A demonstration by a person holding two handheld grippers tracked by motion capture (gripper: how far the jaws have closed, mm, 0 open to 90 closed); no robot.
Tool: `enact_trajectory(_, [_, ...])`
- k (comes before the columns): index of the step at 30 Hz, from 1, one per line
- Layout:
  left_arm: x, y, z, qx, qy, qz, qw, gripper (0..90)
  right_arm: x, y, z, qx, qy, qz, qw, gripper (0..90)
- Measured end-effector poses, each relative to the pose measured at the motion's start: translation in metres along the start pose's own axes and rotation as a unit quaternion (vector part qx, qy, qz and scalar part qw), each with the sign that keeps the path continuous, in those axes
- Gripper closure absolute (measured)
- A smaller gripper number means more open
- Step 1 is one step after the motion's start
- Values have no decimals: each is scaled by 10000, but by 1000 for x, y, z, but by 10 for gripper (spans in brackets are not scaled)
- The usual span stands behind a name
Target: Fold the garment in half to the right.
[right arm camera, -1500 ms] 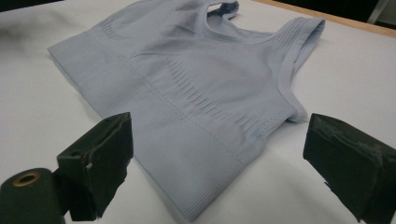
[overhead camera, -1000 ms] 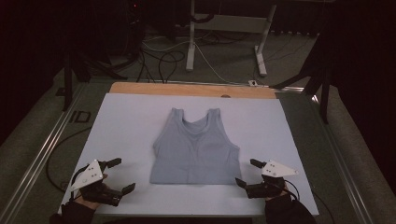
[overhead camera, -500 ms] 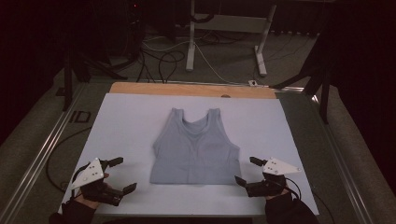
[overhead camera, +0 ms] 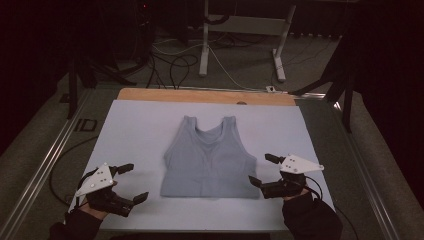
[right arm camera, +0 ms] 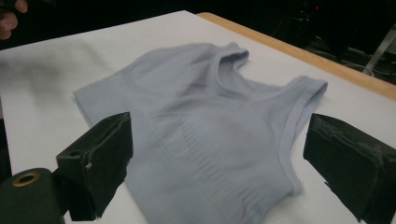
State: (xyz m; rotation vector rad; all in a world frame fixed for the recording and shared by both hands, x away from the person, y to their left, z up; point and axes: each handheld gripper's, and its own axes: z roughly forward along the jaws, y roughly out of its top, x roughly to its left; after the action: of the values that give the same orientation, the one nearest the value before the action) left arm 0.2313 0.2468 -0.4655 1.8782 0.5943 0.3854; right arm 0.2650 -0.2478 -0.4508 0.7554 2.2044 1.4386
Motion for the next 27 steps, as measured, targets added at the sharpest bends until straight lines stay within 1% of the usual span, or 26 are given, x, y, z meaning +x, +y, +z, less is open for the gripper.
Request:
enact_trajectory(1, [0, 0, 0, 0, 0, 0, 10000, 0, 0, 0, 0, 0, 0, 0, 10000, 84])
enact_trajectory(2, [0, 1, 1, 11, 1, -5, 10000, 0, -1, 5, 3, -31, 45, -17, 10000, 83])
enact_trajectory(5, [-1, 5, 4, 60, -1, 5, 10000, 0, -3, 13, 9, -74, 66, -19, 9999, 84])
enact_trajectory(6, [-1, 6, 5, 70, -20, -15, 10000, 0, -3, 13, 9, -74, 66, -19, 9999, 84])
enact_trajectory(9, [-1, 11, 8, 112, 31, -52, 9999, 0, -5, 23, 18, -75, 110, -137, 9998, 84])
enact_trajectory(11, [-1, 12, 8, 120, 38, -58, 9999, 0, -5, 27, 20, -82, 114, -149, 9998, 84])
enact_trajectory(12, [-1, 13, 9, 124, 48, -87, 9999, 0, -6, 34, 23, -158, 140, -142, 9997, 84])
enact_trajectory(13, [-1, 14, 10, 120, 49, -98, 9999, 0, -6, 34, 23, -158, 140, -142, 9997, 84])
enact_trajectory(14, [-2, 15, 11, 135, 57, -101, 9998, 0, -8, 40, 26, -235, 170, -177, 9994, 84])
enact_trajectory(15, [-2, 17, 12, 166, 90, -94, 9998, 0, -8, 44, 28, -257, 174, -198, 9993, 84])
enact_trajectory(17, [-4, 19, 14, 215, 91, -90, 9997, 0, -8, 47, 31, -269, 164, -205, 9993, 84])
enact_trajectory(19, [-5, 20, 16, 249, 124, -102, 9996, 0, -10, 57, 39, -304, 215, -259, 9990, 84])
enact_trajectory(22, [-7, 22, 19, 291, 153, -105, 9994, 0, -10, 63, 45, -281, 241, -290, 9989, 84])
enact_trajectory(23, [-8, 22, 21, 320, 160, -153, 9992, 0, -10, 65, 48, -283, 271, -307, 9988, 84])
enact_trajectory(24, [-9, 23, 23, 348, 170, -151, 9991, 0, -11, 71, 55, -265, 306, -308, 9987, 84])
enact_trajectory(27, [-10, 23, 25, 395, 221, -131, 9989, 0, -11, 75, 61, -241, 316, -345, 9986, 84])
